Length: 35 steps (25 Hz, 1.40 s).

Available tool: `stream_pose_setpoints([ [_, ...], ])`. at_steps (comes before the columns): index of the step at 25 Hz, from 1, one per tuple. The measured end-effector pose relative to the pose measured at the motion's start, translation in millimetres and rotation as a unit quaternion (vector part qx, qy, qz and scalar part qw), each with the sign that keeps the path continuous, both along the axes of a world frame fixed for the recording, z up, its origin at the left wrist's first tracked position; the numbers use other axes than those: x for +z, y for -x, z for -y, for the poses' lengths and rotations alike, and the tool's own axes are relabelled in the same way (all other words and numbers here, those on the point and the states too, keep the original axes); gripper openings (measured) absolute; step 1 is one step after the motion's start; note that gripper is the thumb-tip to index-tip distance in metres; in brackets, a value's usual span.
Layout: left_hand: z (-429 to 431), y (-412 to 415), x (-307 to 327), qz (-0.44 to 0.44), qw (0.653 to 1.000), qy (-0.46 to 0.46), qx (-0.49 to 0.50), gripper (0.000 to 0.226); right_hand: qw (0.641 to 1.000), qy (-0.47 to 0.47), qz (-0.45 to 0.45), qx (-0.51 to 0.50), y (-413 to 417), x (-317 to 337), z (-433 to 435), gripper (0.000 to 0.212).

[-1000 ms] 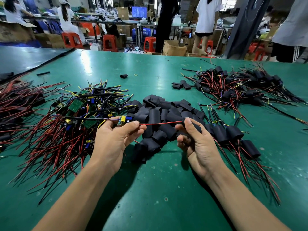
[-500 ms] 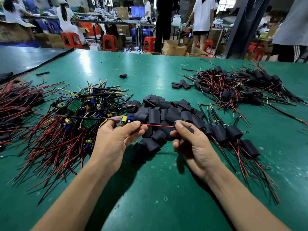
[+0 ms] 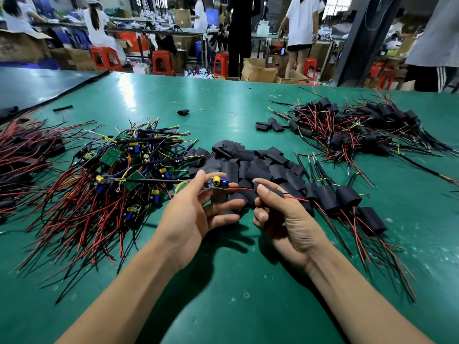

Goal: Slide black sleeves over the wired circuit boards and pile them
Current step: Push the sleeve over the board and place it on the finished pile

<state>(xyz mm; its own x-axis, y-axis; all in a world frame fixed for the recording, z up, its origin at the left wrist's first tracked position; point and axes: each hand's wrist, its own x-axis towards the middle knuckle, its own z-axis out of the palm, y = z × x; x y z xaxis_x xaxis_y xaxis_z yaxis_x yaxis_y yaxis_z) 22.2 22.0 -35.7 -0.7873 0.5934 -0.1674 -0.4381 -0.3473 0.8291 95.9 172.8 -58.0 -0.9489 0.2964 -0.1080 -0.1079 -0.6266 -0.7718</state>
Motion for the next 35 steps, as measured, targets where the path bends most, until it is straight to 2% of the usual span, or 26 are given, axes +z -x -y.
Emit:
stream_pose_setpoints([
  [4, -7.0, -6.9, -7.4, -0.042, 0.997, 0.062, 0.006, 0.040, 0.999, -0.032, -0.026, 0.008, 0.4, -2.9, 7.0, 0.033],
  [7, -7.4, -8.1, -9.2, -0.046, 0.998, 0.032, 0.017, 0.034, 0.999, -0.043, -0.022, -0.008, 1.1, -2.9, 9.7, 0.038],
  [12, -6.8, -6.1, -10.9, -0.053, 0.998, 0.007, 0.041, 0.022, 0.998, -0.057, -0.012, -0.015, 1.0, -2.0, 10.0, 0.015],
  [15, -6.6, -5.7, -11.0, -0.053, 0.997, 0.008, 0.049, 0.022, 0.998, -0.064, -0.017, -0.012, 0.7, -2.1, 10.7, 0.019],
  [19, -6.5, -5.2, -11.5, -0.046, 0.998, 0.010, 0.051, 0.021, 0.997, -0.071, -0.024, -0.012, 1.9, -3.8, 13.3, 0.033],
  [24, -10.9, -10.6, -15.0, -0.053, 0.998, 0.019, 0.023, 0.016, 0.997, -0.051, -0.055, 0.012, -0.1, -4.0, 17.2, 0.023],
  [28, -9.0, -9.5, -14.1, -0.063, 0.998, 0.010, 0.007, 0.012, 0.998, -0.028, -0.054, 0.020, -2.1, -1.5, 21.0, 0.031],
  [30, -6.4, -7.0, -13.8, -0.048, 0.999, 0.002, -0.007, 0.019, 0.998, -0.025, -0.047, 0.016, -3.7, 1.3, 18.2, 0.033],
  [35, -6.1, -8.1, -15.8, -0.065, 0.998, 0.015, -0.002, 0.025, 0.995, -0.078, -0.055, 0.023, -5.6, -0.8, 15.5, 0.033],
])
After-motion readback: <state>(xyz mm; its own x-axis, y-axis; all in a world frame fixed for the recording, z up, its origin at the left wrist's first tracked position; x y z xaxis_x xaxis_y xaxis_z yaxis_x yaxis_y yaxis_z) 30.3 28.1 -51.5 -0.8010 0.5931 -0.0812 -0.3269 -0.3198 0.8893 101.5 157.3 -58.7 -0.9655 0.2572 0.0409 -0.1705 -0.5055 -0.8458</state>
